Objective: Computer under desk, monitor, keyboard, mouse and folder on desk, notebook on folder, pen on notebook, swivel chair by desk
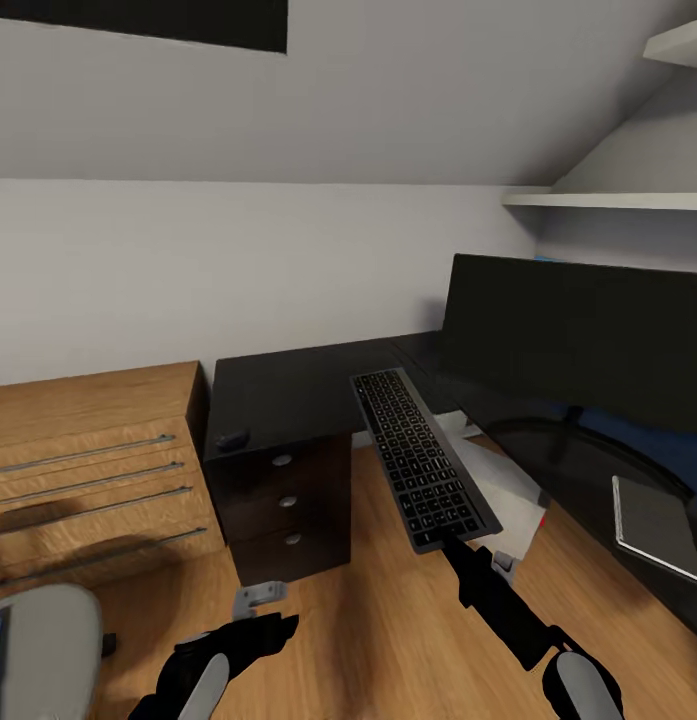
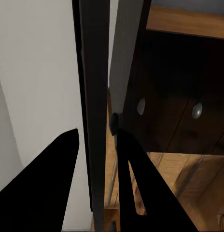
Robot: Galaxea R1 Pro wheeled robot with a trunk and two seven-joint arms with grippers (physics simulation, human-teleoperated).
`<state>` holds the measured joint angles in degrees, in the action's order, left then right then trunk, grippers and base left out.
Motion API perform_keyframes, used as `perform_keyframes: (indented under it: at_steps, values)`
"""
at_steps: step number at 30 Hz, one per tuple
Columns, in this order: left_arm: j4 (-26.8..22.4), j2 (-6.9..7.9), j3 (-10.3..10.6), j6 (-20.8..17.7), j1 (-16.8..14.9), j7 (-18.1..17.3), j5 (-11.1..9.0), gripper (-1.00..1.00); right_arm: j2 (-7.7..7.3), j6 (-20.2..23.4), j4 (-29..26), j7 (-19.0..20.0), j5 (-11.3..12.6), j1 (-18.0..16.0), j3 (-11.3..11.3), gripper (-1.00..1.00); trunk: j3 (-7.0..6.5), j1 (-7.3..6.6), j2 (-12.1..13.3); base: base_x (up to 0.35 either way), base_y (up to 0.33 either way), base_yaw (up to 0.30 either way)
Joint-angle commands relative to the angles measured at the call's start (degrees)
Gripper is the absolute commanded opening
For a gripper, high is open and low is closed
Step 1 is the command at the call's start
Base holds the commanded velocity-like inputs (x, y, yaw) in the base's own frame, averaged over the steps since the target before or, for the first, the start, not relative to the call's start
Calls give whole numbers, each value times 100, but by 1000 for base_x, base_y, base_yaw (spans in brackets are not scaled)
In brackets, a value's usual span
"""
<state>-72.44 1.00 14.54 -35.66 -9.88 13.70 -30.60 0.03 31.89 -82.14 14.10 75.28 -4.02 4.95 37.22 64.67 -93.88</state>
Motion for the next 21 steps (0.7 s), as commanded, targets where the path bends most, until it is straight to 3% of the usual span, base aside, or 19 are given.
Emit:
perform_keyframes:
  at_steps: [1,14,21]
  values:
    - [-6,6,15,-11,-6,55,-60,100,1,36,-2,6,31,-2,8,-100,5,-1,-3,-14,-19,278]
    - [-7,6,13,-11,-5,52,-60,100,-2,28,-4,-6,23,-2,6,-100,9,-1,-3,-3,-4,270]
    - [-184,6,21,-11,-5,37,-61,100,-3,30,4,11,22,-2,12,-100,17,-1,-3,0,0,69]
